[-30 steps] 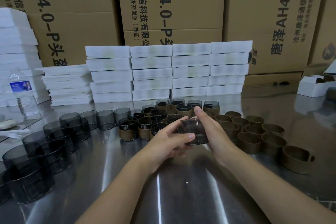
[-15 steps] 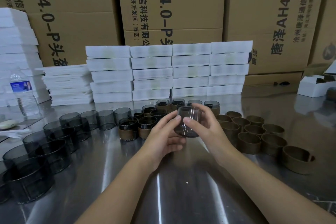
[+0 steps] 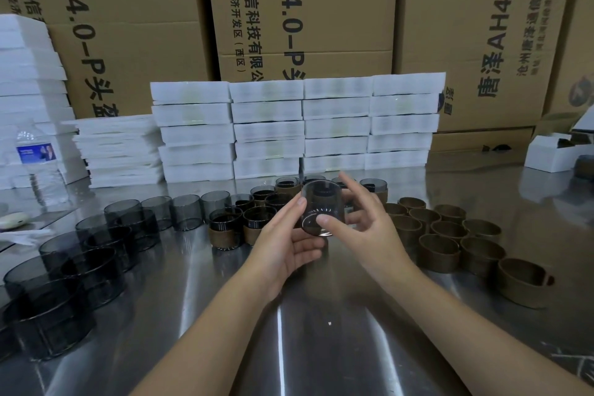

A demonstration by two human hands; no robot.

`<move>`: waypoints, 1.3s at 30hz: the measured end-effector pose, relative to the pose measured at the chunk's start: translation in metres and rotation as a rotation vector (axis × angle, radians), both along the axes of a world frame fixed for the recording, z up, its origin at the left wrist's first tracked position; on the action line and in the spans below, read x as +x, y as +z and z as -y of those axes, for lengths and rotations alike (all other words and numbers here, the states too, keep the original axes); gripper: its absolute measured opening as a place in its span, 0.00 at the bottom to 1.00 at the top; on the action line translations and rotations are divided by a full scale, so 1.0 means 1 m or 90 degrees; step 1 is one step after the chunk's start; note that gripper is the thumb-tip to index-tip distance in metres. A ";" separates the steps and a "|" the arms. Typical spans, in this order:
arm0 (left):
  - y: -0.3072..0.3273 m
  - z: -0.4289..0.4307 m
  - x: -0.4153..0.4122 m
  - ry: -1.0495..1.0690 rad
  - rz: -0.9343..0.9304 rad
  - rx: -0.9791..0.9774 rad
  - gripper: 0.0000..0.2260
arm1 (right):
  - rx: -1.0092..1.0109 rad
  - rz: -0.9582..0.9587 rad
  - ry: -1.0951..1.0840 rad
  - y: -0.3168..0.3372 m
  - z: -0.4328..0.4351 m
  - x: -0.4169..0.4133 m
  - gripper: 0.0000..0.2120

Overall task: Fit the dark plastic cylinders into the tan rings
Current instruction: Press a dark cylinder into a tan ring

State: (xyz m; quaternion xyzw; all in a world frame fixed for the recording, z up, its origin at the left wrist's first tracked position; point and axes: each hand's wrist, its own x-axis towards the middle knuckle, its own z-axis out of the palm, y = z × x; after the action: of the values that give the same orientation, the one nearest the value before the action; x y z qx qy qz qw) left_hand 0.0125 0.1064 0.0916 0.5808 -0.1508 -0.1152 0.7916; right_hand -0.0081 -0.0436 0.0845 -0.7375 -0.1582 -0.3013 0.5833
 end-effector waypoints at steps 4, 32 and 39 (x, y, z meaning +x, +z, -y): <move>0.001 0.000 0.000 -0.008 -0.022 0.017 0.22 | -0.018 0.017 -0.004 -0.004 0.000 0.002 0.24; 0.000 -0.002 0.000 -0.134 -0.005 0.204 0.32 | -0.074 -0.023 -0.058 0.003 -0.004 -0.009 0.16; 0.001 -0.001 -0.002 -0.105 0.015 0.210 0.35 | -0.044 -0.023 -0.057 0.008 -0.004 -0.011 0.08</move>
State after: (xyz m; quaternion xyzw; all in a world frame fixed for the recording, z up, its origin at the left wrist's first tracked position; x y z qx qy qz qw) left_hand 0.0107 0.1071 0.0923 0.6896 -0.1860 -0.1963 0.6718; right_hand -0.0192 -0.0392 0.0921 -0.7689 -0.1248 -0.3078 0.5464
